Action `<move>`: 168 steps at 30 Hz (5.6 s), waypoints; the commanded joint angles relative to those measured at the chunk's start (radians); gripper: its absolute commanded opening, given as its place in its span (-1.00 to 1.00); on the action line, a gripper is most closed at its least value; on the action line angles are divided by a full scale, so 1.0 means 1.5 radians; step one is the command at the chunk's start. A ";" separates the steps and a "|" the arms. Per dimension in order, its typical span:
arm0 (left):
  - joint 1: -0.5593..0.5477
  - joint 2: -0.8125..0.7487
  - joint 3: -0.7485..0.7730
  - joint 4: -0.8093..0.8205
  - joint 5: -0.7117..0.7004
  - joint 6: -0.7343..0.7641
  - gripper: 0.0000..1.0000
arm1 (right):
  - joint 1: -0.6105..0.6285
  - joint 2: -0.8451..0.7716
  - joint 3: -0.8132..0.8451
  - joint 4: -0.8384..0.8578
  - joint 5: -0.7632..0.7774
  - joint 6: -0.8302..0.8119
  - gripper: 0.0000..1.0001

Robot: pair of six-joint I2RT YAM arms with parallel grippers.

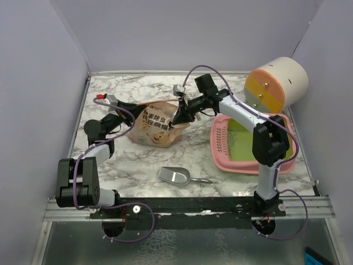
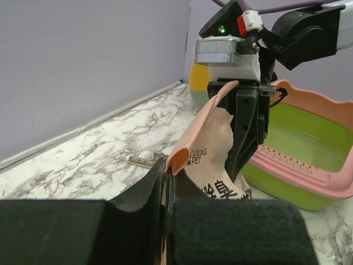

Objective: Fill the litter box with clean litter

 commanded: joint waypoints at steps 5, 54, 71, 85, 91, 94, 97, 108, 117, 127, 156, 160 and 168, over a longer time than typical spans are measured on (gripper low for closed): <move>0.001 -0.057 -0.001 0.048 -0.115 0.056 -0.75 | 0.031 -0.093 -0.083 0.201 0.250 0.179 -0.97; -0.129 0.058 0.666 -1.538 0.021 1.020 0.22 | 0.078 -0.409 -0.288 0.183 0.443 0.266 -0.64; -0.148 -0.035 0.662 -1.514 -0.099 1.009 0.26 | 0.078 -0.441 -0.314 0.208 0.385 0.289 -0.65; -0.188 0.094 0.689 -1.543 -0.152 1.047 0.14 | 0.078 -0.479 -0.349 0.212 0.385 0.298 -0.65; -0.214 0.099 0.681 -1.560 -0.177 1.075 -1.00 | 0.078 -0.486 -0.359 0.207 0.405 0.299 -0.67; -0.242 0.059 0.627 -1.471 -0.258 1.073 -1.00 | 0.077 -0.482 -0.364 0.213 0.430 0.314 -0.70; -0.255 -0.015 0.521 -1.297 -0.334 1.039 -1.00 | 0.078 -0.471 -0.370 0.227 0.466 0.343 -0.75; -0.262 -0.227 0.142 -0.715 -0.233 0.974 -1.00 | 0.078 -0.376 -0.310 0.226 0.532 0.464 -0.55; -0.264 -0.253 0.102 -0.596 -0.204 0.943 -1.00 | 0.058 -0.272 -0.174 0.174 0.482 0.521 0.04; -0.264 -0.287 0.081 -0.558 -0.231 0.952 -1.00 | -0.046 -0.160 -0.133 0.251 0.206 0.537 -0.02; -0.264 -0.276 0.124 -0.485 -0.220 0.892 -1.00 | -0.013 0.021 0.039 0.052 0.072 0.349 -0.01; -0.264 -0.275 0.127 -0.485 -0.219 0.888 -1.00 | -0.002 0.029 0.050 0.020 0.067 0.320 -0.03; -0.264 -0.263 0.134 -0.485 -0.214 0.883 -1.00 | 0.005 0.014 0.051 -0.049 0.083 0.253 -0.23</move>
